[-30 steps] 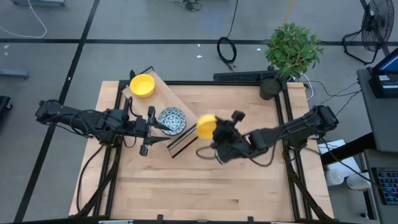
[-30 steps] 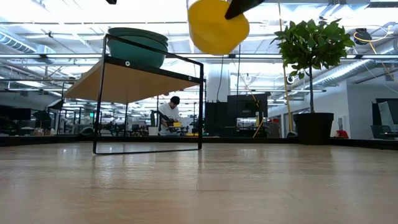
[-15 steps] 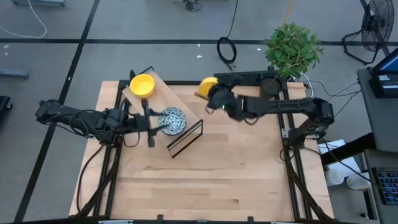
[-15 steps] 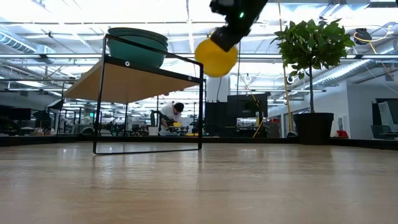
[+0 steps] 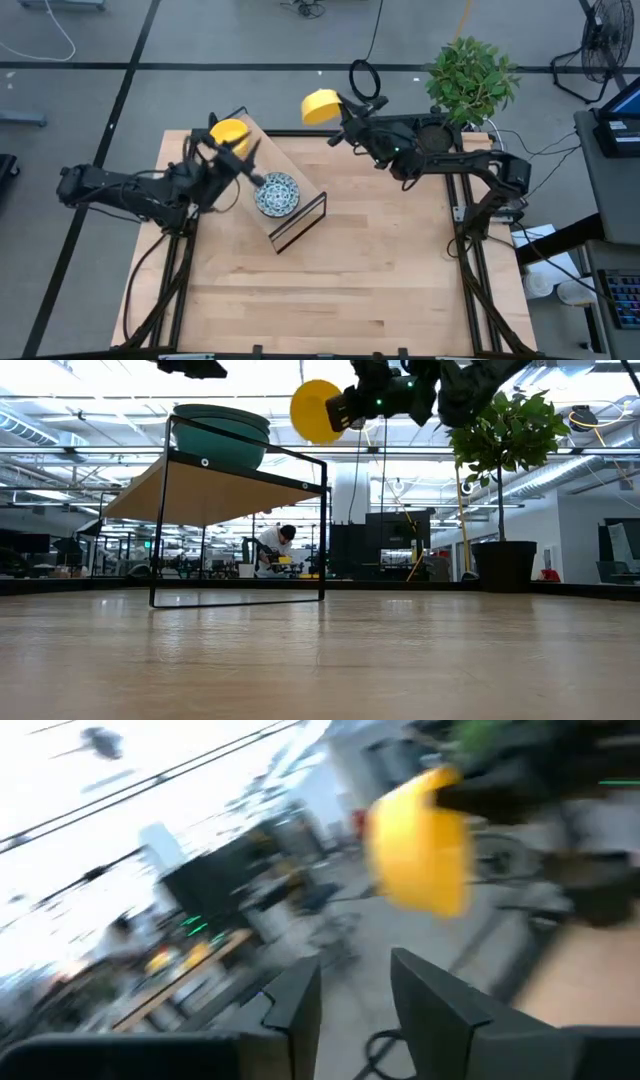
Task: Pick & Place Mini bowls
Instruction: Stack the yellow bowl on the yellow bowls on the shelf
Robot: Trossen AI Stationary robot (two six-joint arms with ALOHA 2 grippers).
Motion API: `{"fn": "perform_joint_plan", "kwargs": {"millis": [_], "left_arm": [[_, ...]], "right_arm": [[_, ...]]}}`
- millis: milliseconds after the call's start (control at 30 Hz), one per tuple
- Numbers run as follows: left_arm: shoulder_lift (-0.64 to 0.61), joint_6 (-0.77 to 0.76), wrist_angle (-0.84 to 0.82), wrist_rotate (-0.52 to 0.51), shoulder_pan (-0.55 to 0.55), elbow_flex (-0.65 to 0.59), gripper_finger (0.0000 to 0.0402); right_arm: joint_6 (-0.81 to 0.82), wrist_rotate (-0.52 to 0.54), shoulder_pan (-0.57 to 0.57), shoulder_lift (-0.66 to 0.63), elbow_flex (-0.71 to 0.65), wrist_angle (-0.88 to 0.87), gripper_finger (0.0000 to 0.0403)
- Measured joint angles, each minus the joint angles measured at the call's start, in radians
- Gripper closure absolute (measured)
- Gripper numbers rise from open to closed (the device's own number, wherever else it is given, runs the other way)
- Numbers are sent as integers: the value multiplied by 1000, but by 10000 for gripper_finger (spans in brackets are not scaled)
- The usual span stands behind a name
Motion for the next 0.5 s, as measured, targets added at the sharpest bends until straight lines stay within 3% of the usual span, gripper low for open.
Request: {"fn": "perform_joint_plan", "kwargs": {"millis": [200, 367, 500], "left_arm": [[99, -37, 41, 32, 97, 111, 210], [224, -145, -95, 117, 131, 228, 137], [312, -100, -79, 120, 138, 258, 99]], "right_arm": [[18, -122, -2, 31, 12, 38, 403], [10, -144, -2, 35, 55, 48, 403], [18, -145, -3, 36, 60, 51, 403]]}}
